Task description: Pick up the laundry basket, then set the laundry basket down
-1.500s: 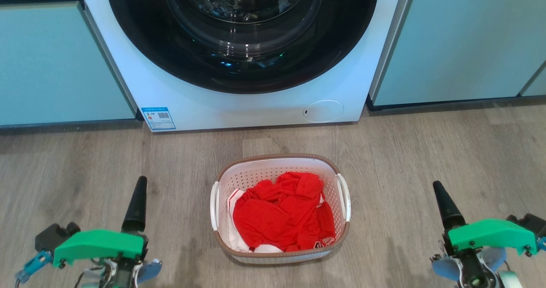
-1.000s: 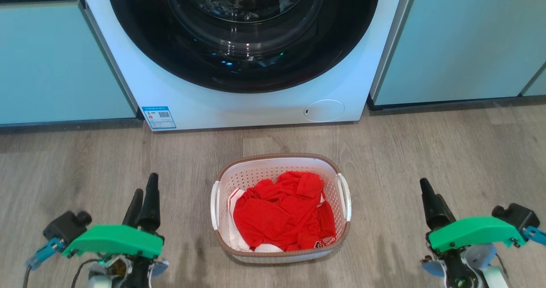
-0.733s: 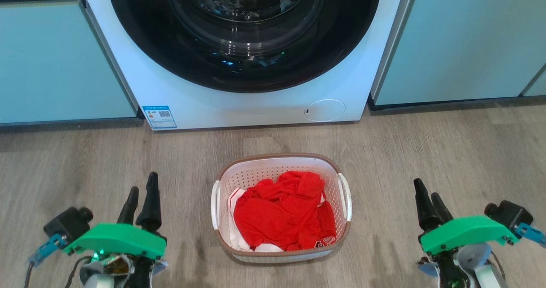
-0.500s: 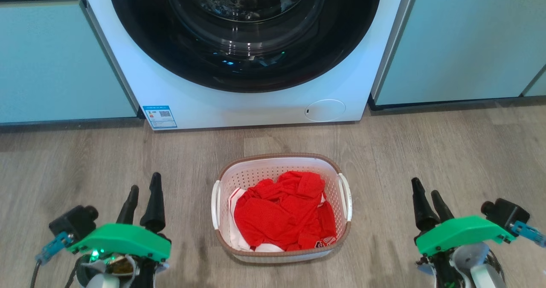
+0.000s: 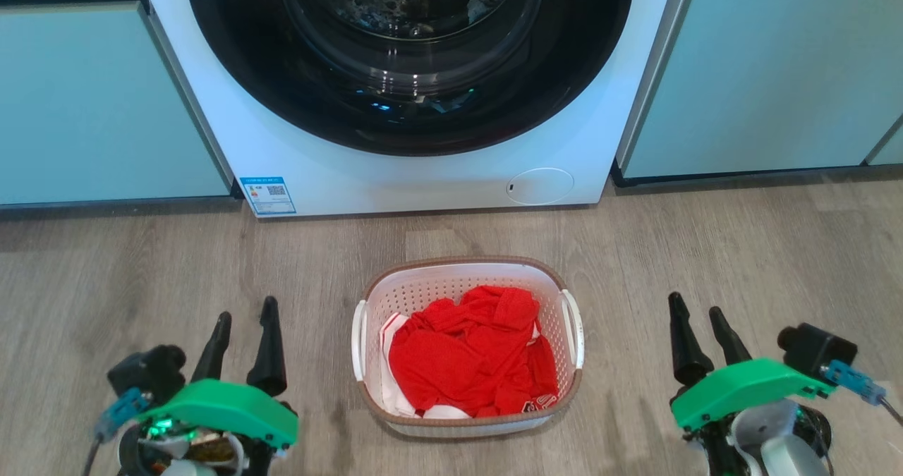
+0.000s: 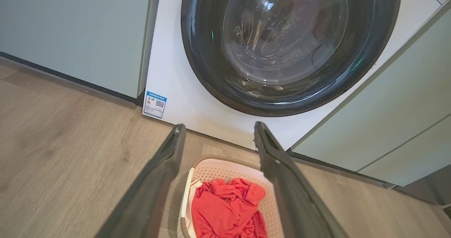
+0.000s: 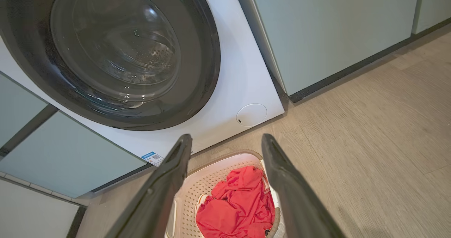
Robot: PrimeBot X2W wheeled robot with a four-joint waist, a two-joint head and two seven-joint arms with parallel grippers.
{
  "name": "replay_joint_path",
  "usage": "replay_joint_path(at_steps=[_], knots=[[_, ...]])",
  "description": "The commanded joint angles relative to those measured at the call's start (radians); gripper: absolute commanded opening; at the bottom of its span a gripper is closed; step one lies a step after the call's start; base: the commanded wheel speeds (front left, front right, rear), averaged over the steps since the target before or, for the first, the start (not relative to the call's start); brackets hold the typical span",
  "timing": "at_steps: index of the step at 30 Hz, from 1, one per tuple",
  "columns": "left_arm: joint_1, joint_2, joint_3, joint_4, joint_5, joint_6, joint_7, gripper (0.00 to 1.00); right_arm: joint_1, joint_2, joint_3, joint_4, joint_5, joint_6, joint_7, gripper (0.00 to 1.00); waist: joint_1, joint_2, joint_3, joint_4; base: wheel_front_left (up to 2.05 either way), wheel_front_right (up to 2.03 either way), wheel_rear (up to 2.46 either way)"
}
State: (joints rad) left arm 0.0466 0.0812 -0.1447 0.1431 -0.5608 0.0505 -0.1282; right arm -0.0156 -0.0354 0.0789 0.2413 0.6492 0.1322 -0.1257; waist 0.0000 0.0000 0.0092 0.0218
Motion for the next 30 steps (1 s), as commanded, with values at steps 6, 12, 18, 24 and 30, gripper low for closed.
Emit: replay_joint_path(at_steps=[6, 12, 18, 24, 30], knots=[[-0.014, 0.020, 0.003, -0.049, 0.093, 0.015, -0.028, 1.00, -0.038, -0.011, 0.038, -0.044, -0.090, -0.001, -0.031, 1.00, 0.0000, 0.0000, -0.003, 0.001, 0.00, 0.00, 0.00], [-0.008, 0.024, -0.013, -0.060, 0.166, 0.024, -0.046, 1.00, -0.037, -0.012, 0.050, -0.051, -0.159, -0.001, -0.049, 1.00, 0.0000, 0.0000, -0.003, 0.003, 0.00, 0.00, 0.00], [-0.004, 0.026, -0.024, -0.068, 0.238, 0.033, -0.064, 1.00, -0.038, -0.012, 0.060, -0.058, -0.231, -0.001, -0.066, 1.00, 0.0000, 0.0000, -0.001, 0.005, 0.00, 0.00, 0.00], [0.002, 0.026, -0.031, -0.073, 0.308, 0.041, -0.081, 1.00, -0.039, -0.013, 0.071, -0.064, -0.301, -0.001, -0.084, 1.00, 0.0000, 0.0000, 0.000, 0.008, 0.00, 0.00, 0.00], [0.008, 0.021, -0.031, -0.074, 0.372, 0.042, -0.099, 1.00, -0.038, -0.014, 0.084, -0.068, -0.371, -0.001, -0.101, 1.00, 0.0000, 0.0000, -0.001, 0.009, 0.00, 0.00, 0.00]])
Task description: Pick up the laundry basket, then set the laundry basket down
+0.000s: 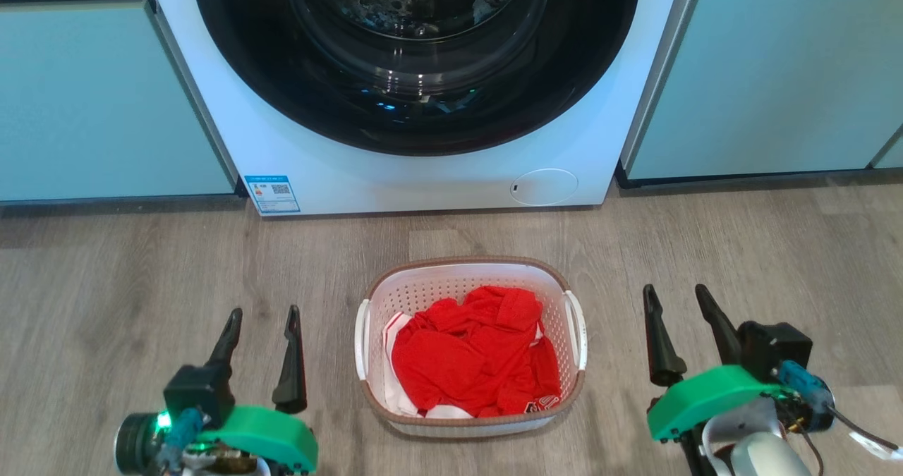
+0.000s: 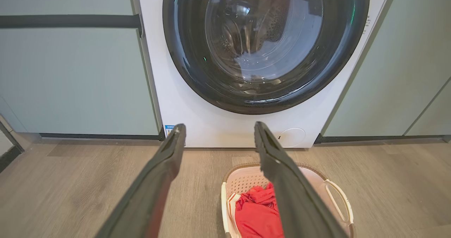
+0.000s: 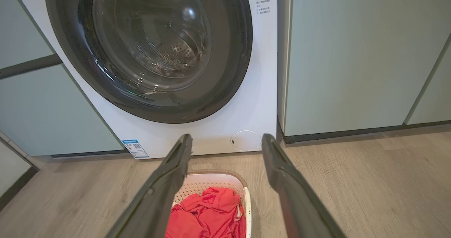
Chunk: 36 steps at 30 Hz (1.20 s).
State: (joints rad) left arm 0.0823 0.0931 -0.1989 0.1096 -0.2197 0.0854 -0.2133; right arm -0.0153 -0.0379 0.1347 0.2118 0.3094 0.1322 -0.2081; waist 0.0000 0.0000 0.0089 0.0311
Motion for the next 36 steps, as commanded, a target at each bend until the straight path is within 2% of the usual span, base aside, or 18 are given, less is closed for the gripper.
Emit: replay_joint_path(at_steps=[1, 13, 36], knots=[[-0.026, 0.008, 0.024, -0.039, 0.041, 0.007, -0.017, 1.00, -0.039, -0.011, 0.030, -0.039, -0.043, -0.001, -0.022, 1.00, 0.0000, 0.0000, -0.001, 0.000, 0.00, 0.00, 0.00], [-0.016, -0.005, 0.036, -0.033, 0.162, -0.001, -0.048, 1.00, -0.039, -0.012, 0.056, -0.047, -0.165, -0.002, -0.054, 1.00, 0.0000, 0.0000, -0.002, 0.004, 0.00, 0.00, 0.00], [-0.019, -0.031, 0.074, -0.020, 0.170, -0.035, -0.048, 1.00, -0.043, -0.012, 0.046, -0.041, -0.163, -0.002, -0.054, 1.00, 0.0000, 0.0000, 0.009, 0.001, 0.00, 0.00, 0.00]])
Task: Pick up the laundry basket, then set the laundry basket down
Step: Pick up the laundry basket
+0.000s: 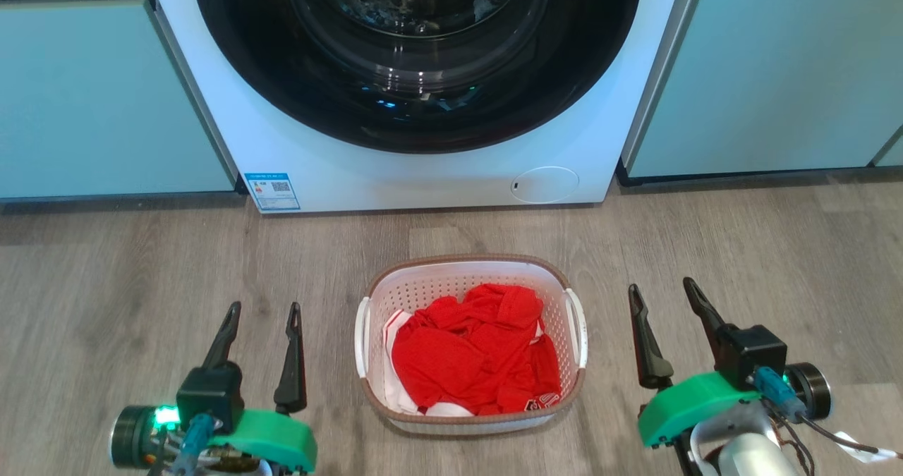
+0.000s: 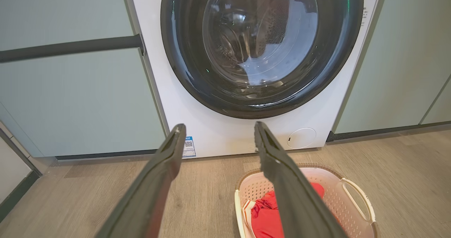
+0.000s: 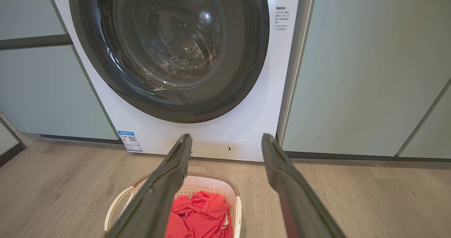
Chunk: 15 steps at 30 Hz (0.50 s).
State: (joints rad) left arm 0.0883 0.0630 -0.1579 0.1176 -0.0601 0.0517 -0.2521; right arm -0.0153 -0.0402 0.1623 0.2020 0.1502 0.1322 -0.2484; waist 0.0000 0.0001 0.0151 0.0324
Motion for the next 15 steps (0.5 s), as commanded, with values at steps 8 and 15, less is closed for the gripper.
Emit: replay_joint_path(at_steps=[8, 15], knots=[[-0.055, -0.007, 0.036, -0.016, -0.003, -0.012, -0.010, 1.00, -0.074, -0.010, 0.009, -0.022, -0.008, -0.002, -0.013, 1.00, 0.0000, -0.0001, 0.060, 0.001, 0.00, 0.00, 0.00], [-0.118, -0.010, 0.038, 0.014, -0.017, -0.027, -0.010, 1.00, -0.131, -0.010, -0.013, 0.004, -0.006, -0.002, -0.013, 1.00, 0.0000, -0.0001, 0.149, 0.007, 0.00, 0.00, 0.00]])
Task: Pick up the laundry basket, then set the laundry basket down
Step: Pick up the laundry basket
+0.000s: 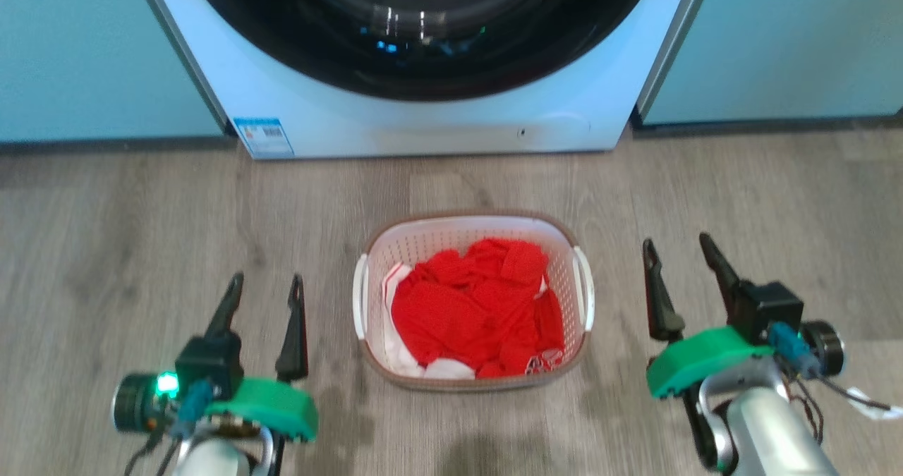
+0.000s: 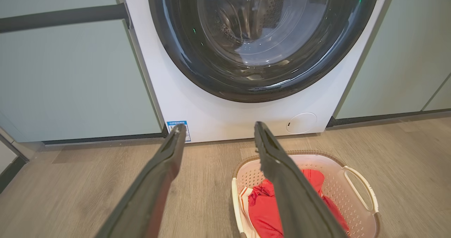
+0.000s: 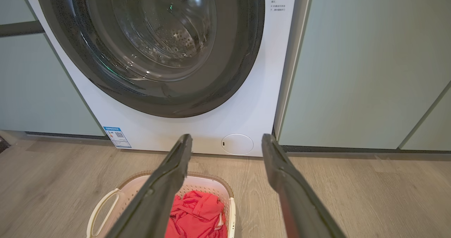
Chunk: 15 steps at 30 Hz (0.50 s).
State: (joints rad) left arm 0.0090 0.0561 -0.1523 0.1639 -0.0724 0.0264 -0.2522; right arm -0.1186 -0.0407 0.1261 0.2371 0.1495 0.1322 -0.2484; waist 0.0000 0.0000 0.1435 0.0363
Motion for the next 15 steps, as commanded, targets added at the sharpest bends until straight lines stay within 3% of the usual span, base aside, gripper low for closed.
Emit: replay_joint_path(at_steps=[1, 15], knots=[[-0.054, -0.003, 0.033, -0.026, -0.006, -0.004, -0.010, 1.00, -0.040, -0.009, 0.018, -0.026, -0.003, -0.002, -0.013, 1.00, 0.0000, 0.0000, 0.039, 0.005, 0.00, 0.00, 0.00], [-0.331, -0.006, 0.035, 0.134, -0.127, -0.044, -0.010, 1.00, -0.282, -0.009, -0.023, 0.095, -0.052, -0.002, -0.013, 1.00, 0.0000, 0.0000, 0.386, 0.032, 0.00, 0.00, 0.00]])
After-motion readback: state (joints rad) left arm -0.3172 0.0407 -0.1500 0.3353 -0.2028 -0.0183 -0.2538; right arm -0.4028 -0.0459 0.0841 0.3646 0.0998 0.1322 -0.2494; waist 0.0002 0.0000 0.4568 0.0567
